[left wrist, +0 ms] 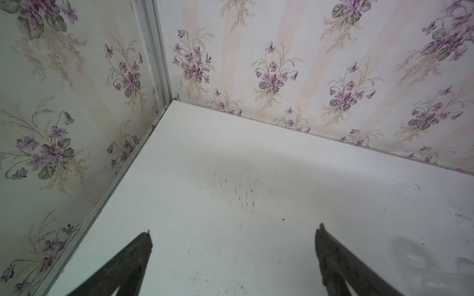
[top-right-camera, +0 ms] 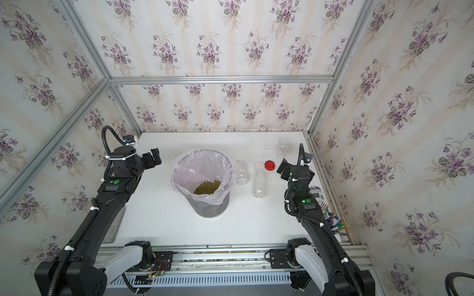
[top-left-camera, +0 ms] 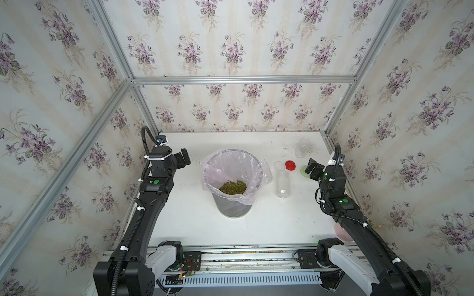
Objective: Empty moldy mung beans from jars
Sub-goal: Reset both arms
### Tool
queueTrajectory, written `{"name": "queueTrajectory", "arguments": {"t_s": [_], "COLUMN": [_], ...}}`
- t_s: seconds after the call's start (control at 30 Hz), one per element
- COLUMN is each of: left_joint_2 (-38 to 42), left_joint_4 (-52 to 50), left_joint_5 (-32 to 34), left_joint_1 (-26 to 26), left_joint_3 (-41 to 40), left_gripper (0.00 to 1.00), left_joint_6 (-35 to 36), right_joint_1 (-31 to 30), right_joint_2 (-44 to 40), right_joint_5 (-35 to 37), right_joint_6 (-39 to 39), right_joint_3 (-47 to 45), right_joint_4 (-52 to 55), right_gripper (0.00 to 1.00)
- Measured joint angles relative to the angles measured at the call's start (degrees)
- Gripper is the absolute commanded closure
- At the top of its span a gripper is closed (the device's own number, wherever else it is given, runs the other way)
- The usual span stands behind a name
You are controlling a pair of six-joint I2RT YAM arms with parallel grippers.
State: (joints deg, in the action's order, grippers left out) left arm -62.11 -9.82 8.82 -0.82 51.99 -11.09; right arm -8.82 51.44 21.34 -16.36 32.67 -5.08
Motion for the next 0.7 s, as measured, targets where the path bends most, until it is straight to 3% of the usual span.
{"name": "queueTrajectory", "arguments": {"t_s": [0.7], "left_joint_2": [-3.54], "left_joint_4": [17.64], "left_joint_5": [-1.2], "left_joint_1": [0.07], "left_joint_3": [-16.22], "left_gripper": [0.0], "left_joint_6": [4.37], "right_joint_1": [1.66], "right_joint_2": [1.46], "right_joint_5": [-4.22], "right_joint_6": [-0.04], "right_joint_3": [-1.88], "right_joint_4": [-3.28], "right_gripper": [0.0]}}
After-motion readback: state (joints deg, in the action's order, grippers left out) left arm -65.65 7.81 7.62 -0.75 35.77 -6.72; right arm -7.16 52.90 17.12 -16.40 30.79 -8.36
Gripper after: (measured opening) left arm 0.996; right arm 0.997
